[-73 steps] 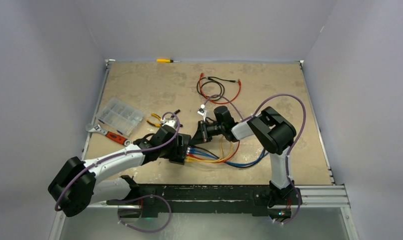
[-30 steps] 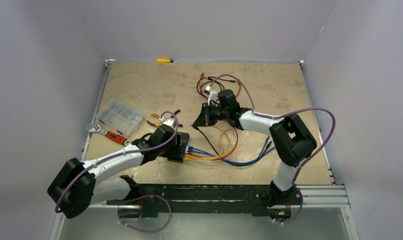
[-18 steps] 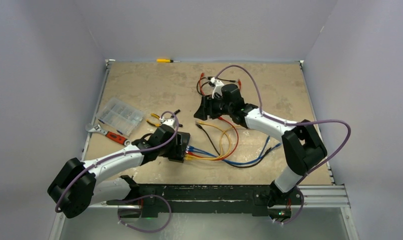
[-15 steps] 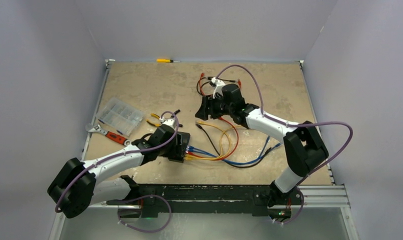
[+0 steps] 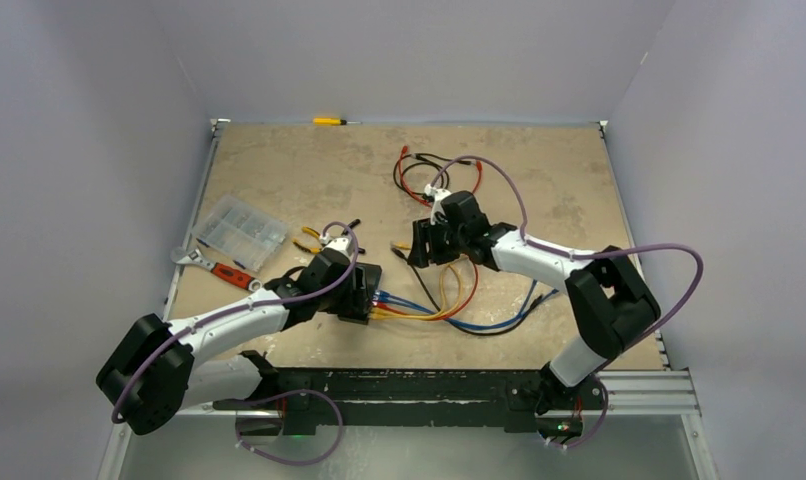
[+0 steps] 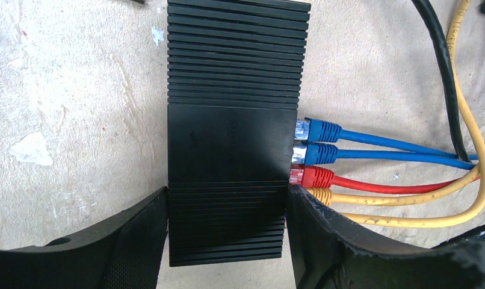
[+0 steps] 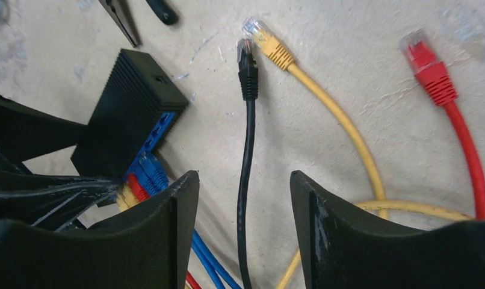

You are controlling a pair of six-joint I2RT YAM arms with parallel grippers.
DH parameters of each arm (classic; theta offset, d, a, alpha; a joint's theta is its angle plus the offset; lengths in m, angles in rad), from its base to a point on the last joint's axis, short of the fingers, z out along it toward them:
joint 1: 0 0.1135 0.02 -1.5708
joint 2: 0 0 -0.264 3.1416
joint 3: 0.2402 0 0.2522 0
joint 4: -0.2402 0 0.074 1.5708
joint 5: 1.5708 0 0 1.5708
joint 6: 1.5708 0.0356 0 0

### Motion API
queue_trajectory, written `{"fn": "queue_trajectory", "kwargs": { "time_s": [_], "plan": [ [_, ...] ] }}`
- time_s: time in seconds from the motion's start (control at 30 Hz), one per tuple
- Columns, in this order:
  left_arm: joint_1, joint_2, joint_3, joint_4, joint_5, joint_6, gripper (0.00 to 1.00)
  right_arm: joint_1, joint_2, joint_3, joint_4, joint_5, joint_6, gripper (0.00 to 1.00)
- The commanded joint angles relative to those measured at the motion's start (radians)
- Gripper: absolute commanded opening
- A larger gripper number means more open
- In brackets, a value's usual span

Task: Pull the plug from the switch port
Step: Pick up the connector from the center of the board.

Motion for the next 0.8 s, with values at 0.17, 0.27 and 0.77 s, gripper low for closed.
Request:
{"fn": "queue_trajectory", "kwargs": {
  "time_s": [0.17,0.27,0.77],
  "plan": [
    [0.0,0.012,-0.024,0.012,0.016,0.0,0.0,0.057,0.085,0.002,0.02,-0.004,0.004,0.5],
    [-0.001,0.009,-0.024,0.008,0.013,0.002,0.0,0.069,0.107,0.015,0.017,0.006,0.003,0.47],
    [-0.001,0.006,-0.015,-0.001,0.007,0.006,0.0,0.075,0.069,0.047,0.004,0.025,0.002,0.0]
  ]
}}
